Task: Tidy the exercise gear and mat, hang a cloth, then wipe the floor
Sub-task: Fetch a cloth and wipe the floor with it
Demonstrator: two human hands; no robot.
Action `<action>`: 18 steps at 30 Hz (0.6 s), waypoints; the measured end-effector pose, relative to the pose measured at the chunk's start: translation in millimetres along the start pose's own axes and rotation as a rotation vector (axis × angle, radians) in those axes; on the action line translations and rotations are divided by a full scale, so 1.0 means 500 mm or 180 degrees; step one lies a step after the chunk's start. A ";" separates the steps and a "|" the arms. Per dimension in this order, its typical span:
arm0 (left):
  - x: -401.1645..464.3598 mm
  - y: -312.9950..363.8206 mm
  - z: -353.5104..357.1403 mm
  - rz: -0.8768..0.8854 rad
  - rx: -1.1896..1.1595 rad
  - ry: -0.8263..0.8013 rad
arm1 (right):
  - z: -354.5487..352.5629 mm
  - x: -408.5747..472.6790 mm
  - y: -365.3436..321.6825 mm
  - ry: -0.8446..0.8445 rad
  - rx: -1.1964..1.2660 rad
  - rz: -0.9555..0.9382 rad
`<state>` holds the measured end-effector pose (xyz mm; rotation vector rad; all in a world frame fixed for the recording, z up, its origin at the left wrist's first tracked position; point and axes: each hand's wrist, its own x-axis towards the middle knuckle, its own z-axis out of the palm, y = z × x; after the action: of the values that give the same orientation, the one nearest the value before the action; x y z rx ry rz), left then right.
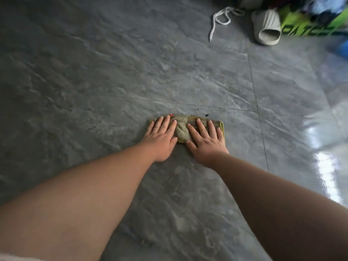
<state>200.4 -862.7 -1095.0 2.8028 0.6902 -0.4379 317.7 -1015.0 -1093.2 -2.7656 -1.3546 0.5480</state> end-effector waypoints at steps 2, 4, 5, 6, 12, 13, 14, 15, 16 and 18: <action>0.045 -0.002 -0.011 -0.0032 0.0002 0.0001 | -0.018 0.048 0.013 -0.0001 0.0007 0.0014; 0.069 -0.007 -0.015 -0.0008 0.0004 0.0075 | -0.020 0.068 0.022 0.0041 -0.0025 -0.0013; 0.073 -0.010 -0.015 0.0007 0.0020 0.0098 | -0.017 0.069 0.023 0.0060 -0.0063 -0.0041; 0.073 -0.012 -0.016 0.0011 0.0034 0.0093 | -0.014 0.070 0.024 0.0067 -0.0090 -0.0071; 0.058 0.000 -0.021 -0.0076 -0.0027 0.0062 | -0.022 0.067 0.015 -0.0077 -0.0155 0.0030; 0.050 0.001 -0.019 -0.0079 -0.0053 0.0032 | -0.020 0.059 0.011 -0.0115 -0.0184 0.0027; 0.038 0.002 -0.014 -0.0076 -0.0036 -0.0002 | -0.015 0.046 0.005 -0.0144 -0.0210 0.0023; 0.024 0.004 -0.010 -0.0054 -0.0013 -0.0036 | -0.012 0.030 -0.001 -0.0187 -0.0204 0.0032; 0.006 0.006 -0.005 -0.0022 -0.0011 -0.0068 | -0.008 0.009 -0.006 -0.0243 -0.0176 0.0041; -0.044 0.008 0.010 0.0029 0.0006 -0.0125 | 0.005 -0.040 -0.022 -0.0330 -0.0152 0.0032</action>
<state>182.3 -876.6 -1091.6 2.7900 0.6687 -0.4909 297.2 -1024.1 -1087.5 -2.8198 -1.3923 0.6771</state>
